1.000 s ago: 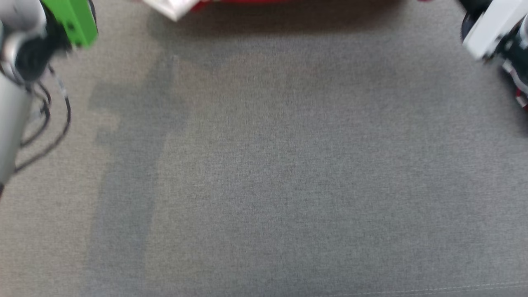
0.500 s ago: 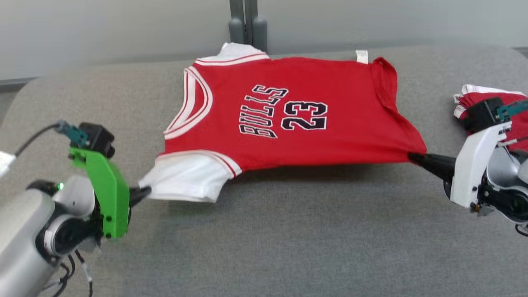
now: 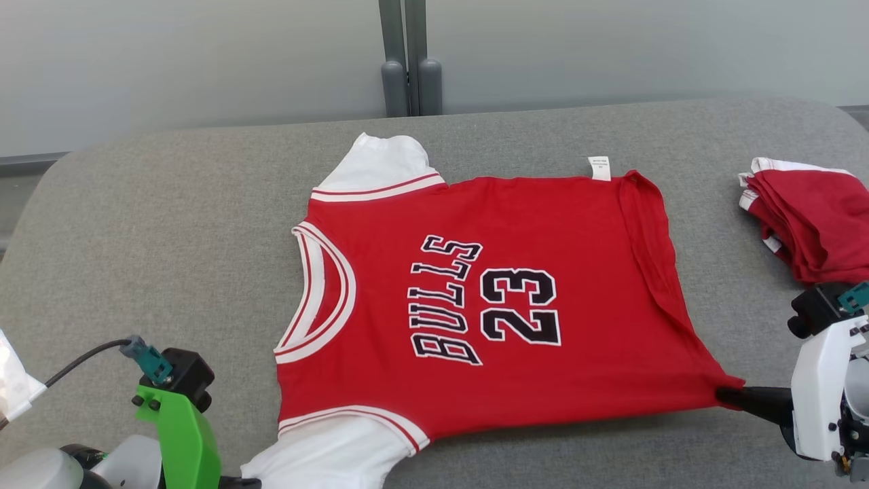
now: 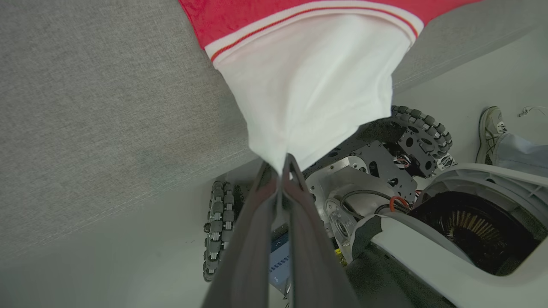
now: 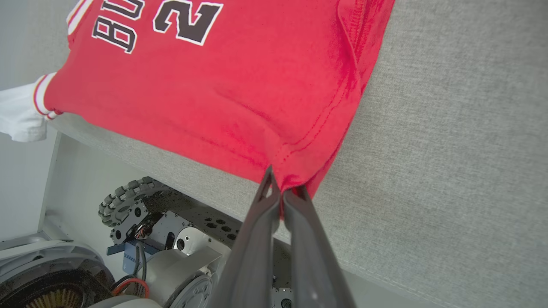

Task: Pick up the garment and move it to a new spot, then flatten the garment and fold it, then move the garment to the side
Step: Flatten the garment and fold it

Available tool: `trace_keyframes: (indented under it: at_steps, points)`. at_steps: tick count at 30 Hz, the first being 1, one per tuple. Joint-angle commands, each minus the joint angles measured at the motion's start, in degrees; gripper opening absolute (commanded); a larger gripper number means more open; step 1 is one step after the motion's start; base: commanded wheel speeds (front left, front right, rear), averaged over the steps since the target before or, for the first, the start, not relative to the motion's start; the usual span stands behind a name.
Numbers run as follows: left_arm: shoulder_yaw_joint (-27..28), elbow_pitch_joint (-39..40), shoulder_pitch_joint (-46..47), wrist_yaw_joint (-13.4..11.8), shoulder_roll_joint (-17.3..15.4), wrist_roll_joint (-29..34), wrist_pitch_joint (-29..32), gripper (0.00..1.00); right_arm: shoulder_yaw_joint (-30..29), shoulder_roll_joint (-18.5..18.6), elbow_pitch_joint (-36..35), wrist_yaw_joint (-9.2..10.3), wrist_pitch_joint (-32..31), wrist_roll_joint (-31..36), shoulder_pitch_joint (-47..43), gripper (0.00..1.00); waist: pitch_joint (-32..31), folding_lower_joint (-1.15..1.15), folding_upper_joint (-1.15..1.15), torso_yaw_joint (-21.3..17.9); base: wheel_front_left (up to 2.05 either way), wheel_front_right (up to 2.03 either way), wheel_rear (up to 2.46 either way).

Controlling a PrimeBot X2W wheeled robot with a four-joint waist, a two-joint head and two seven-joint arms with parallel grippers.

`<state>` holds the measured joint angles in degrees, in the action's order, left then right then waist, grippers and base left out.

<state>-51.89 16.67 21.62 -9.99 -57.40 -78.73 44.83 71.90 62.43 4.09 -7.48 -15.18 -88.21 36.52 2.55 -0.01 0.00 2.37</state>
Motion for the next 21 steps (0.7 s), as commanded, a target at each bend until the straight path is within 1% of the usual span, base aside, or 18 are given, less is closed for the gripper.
trace_keyframes:
  at_steps: [1, 5, 8, 15, 21]
  points:
    - [0.1, 0.8, -0.7, -0.3, -1.2, -0.3, 0.6, 0.0, 0.1, 0.6, -0.8, -0.02, -0.6, -0.6, -1.0, 0.0, 0.3, 0.01, 0.0, 0.1, 0.0, 0.0, 0.0]
    - [0.8, 2.2, 0.3, -0.7, -2.3, -1.2, 1.7, 0.0, -0.2, 1.4, -2.5, -0.02, -1.5, -1.6, -0.8, 0.0, 1.0, 0.01, 0.0, -0.2, 0.0, 0.0, 0.0]
    - [1.2, 1.9, 2.3, -0.4, -1.8, -1.7, 3.3, 0.0, -0.5, 1.2, -3.0, -0.02, -2.8, -2.1, 0.4, 0.0, 1.8, 0.01, 0.0, -0.4, 0.0, 0.0, 0.0]
    - [1.8, -2.9, 9.1, 0.7, 1.6, -4.6, 10.7, 0.0, -2.0, 0.5, -2.5, -0.02, -5.7, -3.8, 4.0, 0.0, 4.6, 0.01, 0.0, -1.3, 0.0, 0.0, 0.0]
    - [3.0, -8.8, 16.0, 1.3, 5.2, -4.9, 14.6, 0.0, -3.3, -0.6, -0.6, -0.02, -9.3, -7.5, 7.1, 0.0, 7.7, 0.01, 0.0, -2.3, 0.0, 0.0, 0.0]
